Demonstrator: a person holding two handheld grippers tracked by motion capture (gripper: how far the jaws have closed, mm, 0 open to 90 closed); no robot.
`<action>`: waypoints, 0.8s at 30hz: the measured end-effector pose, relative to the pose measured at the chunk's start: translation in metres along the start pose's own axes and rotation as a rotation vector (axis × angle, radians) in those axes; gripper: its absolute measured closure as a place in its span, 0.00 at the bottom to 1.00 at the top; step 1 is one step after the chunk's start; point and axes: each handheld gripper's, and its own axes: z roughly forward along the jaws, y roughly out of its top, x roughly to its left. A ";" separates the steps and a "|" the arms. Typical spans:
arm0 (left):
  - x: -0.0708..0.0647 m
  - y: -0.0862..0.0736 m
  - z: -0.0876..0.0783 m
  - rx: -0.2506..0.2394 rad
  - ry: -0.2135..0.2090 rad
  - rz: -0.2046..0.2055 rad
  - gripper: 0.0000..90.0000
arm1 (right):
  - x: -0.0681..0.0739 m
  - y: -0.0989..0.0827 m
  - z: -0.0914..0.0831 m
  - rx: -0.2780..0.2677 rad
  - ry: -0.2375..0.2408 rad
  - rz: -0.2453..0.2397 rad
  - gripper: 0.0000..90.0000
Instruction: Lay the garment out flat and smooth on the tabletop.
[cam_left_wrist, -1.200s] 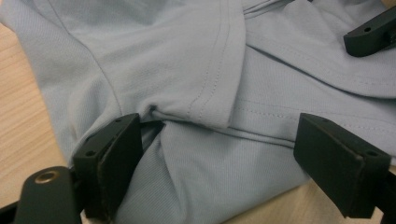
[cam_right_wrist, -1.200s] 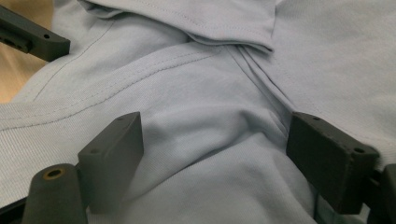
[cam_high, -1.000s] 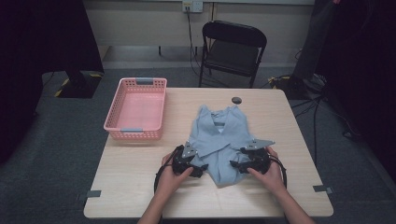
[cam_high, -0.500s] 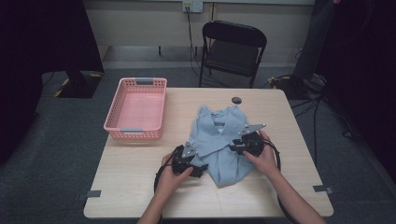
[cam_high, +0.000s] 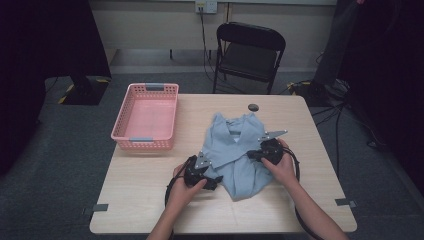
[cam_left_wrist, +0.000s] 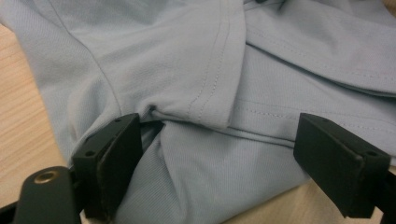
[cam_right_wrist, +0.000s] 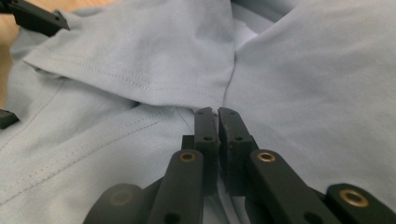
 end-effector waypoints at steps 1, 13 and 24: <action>0.000 0.000 0.000 0.000 0.000 0.000 0.17 | -0.001 0.000 -0.001 -0.003 0.000 -0.001 0.97; 0.000 0.000 0.000 -0.001 0.000 -0.002 0.17 | -0.010 -0.005 -0.011 -0.012 -0.007 0.014 0.86; 0.000 0.000 0.000 0.000 -0.001 -0.002 0.17 | -0.001 -0.001 0.002 0.032 -0.037 -0.022 0.98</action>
